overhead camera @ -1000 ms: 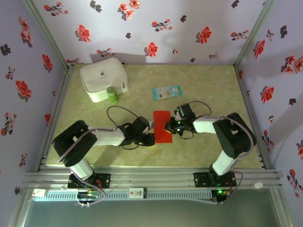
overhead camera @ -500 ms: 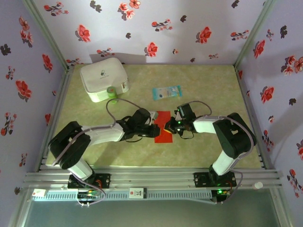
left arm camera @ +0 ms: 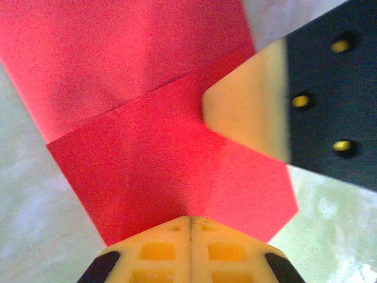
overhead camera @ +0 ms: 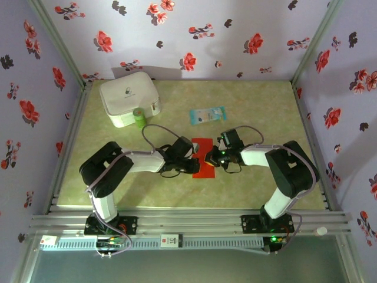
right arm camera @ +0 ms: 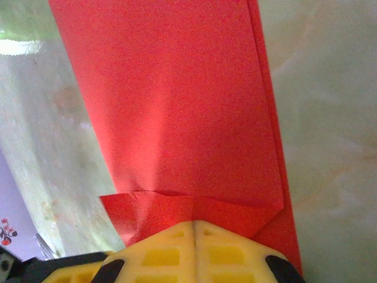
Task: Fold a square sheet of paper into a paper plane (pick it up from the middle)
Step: Fold the triangle a second time at the center of the table.
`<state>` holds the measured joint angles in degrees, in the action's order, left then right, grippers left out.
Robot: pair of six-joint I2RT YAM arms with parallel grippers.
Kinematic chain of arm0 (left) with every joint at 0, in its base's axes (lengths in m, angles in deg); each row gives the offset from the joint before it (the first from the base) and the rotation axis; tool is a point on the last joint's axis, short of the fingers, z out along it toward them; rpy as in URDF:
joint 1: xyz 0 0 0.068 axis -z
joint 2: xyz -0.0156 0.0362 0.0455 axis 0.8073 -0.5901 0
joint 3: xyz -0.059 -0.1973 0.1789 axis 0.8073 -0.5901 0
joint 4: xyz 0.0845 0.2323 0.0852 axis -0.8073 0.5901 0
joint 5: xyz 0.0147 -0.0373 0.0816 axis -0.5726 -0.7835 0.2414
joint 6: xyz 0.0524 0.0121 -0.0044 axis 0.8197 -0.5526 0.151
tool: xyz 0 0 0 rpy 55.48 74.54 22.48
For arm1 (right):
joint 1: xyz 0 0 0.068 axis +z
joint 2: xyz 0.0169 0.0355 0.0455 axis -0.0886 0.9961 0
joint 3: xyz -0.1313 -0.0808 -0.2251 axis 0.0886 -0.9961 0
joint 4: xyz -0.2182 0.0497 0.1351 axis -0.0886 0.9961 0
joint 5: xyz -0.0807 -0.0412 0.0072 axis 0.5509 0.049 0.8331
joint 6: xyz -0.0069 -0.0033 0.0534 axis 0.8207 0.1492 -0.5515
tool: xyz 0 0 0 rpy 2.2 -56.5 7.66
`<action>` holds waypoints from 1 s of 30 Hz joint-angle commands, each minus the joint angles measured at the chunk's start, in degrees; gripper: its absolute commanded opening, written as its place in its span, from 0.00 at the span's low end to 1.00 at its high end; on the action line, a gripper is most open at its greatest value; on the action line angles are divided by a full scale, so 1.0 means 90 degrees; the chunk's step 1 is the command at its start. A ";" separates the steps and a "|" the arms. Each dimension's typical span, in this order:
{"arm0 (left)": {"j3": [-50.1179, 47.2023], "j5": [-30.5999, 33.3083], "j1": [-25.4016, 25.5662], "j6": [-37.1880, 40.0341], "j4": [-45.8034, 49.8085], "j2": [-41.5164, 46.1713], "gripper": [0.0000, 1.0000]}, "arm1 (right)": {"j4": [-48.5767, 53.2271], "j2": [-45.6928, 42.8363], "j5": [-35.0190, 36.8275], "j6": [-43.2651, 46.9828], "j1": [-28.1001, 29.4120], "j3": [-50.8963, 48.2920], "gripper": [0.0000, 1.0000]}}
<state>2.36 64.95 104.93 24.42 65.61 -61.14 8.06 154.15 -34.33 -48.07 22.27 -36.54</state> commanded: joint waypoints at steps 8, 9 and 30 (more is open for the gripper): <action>-0.0386 0.0140 -0.0022 -0.0042 0.0167 -0.0145 0.00 | 0.0649 -0.0696 0.0295 0.0089 0.0011 0.0286 0.00; -0.0403 0.0139 -0.0022 -0.0059 0.0145 -0.0136 0.00 | 0.0523 -0.0685 0.0238 0.0018 0.0043 0.0247 0.00; -0.0364 -0.0025 -0.0003 -0.0078 0.0208 -0.0048 0.00 | -0.1112 0.0419 0.0022 -0.0482 -0.0600 -0.0467 0.00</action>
<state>0.68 64.97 104.93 23.94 61.98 -60.99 0.30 155.70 -38.15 -51.17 19.41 -39.10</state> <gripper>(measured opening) 0.048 0.046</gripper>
